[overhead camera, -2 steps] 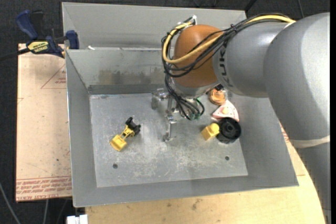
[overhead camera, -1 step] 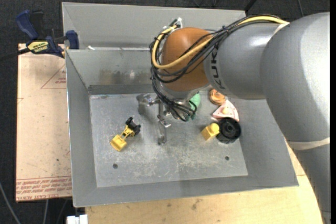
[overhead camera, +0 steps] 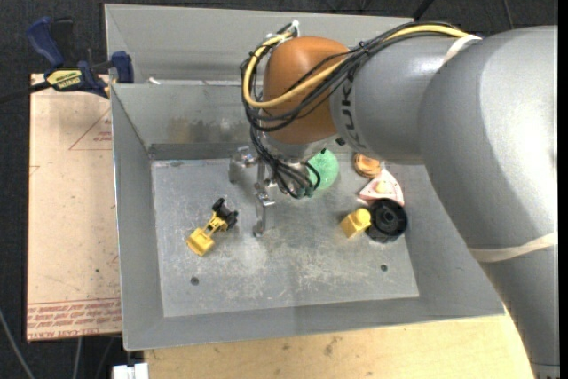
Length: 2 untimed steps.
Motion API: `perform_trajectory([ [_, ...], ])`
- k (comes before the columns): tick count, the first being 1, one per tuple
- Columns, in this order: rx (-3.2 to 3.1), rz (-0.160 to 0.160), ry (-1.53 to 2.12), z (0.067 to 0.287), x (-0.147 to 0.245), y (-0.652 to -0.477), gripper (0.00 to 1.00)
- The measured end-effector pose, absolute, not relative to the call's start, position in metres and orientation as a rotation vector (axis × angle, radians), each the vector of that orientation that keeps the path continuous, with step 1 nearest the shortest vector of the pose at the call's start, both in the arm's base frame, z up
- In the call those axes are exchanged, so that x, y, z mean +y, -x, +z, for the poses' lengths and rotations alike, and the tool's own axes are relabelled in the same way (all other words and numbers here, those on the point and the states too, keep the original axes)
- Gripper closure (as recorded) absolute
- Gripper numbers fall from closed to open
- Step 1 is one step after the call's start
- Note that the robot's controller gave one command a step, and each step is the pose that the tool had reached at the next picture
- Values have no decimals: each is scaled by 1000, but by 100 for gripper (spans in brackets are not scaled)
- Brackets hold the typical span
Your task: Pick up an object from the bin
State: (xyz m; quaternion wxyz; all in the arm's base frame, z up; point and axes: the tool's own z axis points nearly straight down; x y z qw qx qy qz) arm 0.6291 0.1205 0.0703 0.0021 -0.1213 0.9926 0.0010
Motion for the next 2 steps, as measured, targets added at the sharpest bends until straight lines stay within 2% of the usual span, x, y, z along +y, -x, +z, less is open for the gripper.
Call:
perform_trajectory([
  [1,3087,1,568,70,167,-617,0],
  [2,3042,3,772,70,192,-609,100],
])
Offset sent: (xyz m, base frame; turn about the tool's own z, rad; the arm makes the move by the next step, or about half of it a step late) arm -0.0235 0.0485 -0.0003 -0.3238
